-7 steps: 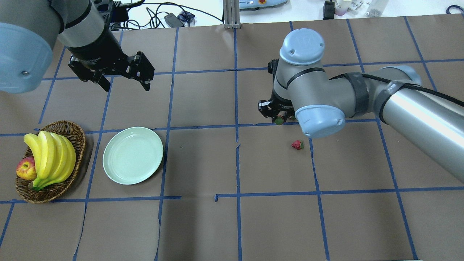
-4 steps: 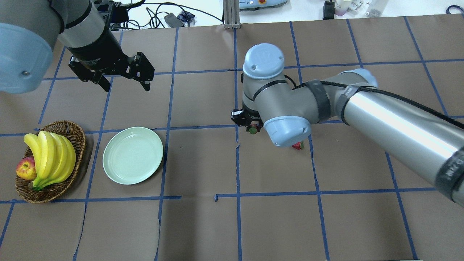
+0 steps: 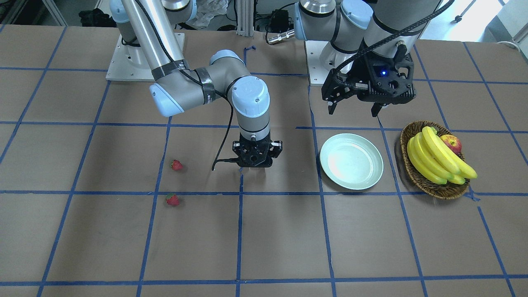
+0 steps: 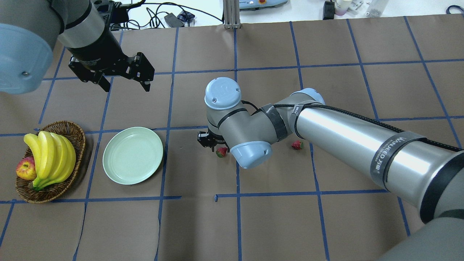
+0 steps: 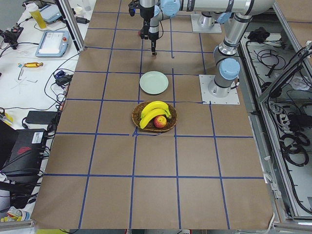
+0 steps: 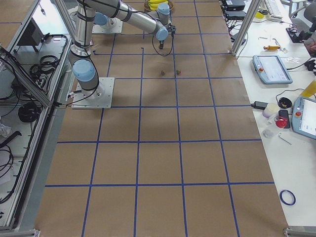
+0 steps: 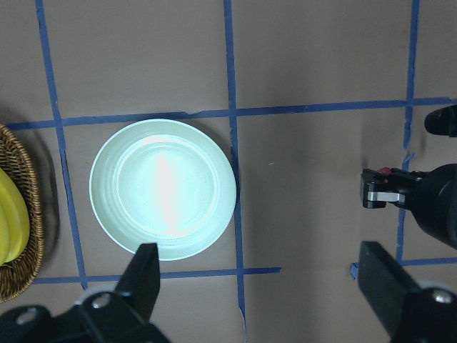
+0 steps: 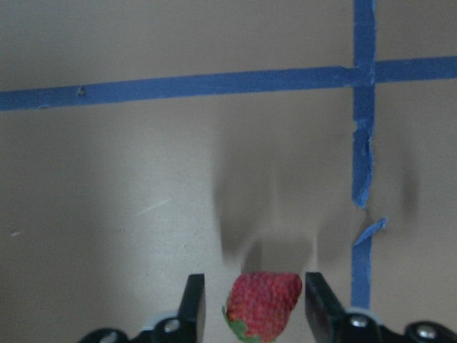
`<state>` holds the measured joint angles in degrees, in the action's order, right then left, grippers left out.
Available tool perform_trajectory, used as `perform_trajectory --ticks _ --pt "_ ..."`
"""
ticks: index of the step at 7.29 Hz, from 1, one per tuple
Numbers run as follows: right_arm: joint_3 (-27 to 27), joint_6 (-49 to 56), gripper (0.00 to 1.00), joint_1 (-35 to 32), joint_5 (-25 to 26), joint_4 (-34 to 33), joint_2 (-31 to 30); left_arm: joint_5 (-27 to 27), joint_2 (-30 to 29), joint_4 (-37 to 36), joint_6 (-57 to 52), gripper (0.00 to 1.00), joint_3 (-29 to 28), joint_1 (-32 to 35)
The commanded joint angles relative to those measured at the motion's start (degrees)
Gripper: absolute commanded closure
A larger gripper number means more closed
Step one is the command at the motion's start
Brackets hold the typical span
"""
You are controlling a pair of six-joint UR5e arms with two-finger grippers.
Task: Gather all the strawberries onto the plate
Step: 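Carry the strawberry toward the plate and release it on the table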
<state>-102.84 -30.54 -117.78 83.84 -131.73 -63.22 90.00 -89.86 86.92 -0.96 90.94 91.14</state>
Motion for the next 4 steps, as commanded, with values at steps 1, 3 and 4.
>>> perform_trajectory --ticks 1,3,4 --pt "-0.52 1.52 0.0 0.45 0.7 0.33 -0.93 0.0 0.12 0.0 -0.1 0.0 0.03 0.0" --pt "-1.74 6.77 0.0 7.7 6.32 1.04 -2.51 0.0 0.04 0.0 -0.19 0.0 0.03 0.0" --pt "-2.62 13.16 0.0 12.79 6.16 1.13 -4.26 0.0 0.04 0.0 -0.1 0.0 0.03 0.0"
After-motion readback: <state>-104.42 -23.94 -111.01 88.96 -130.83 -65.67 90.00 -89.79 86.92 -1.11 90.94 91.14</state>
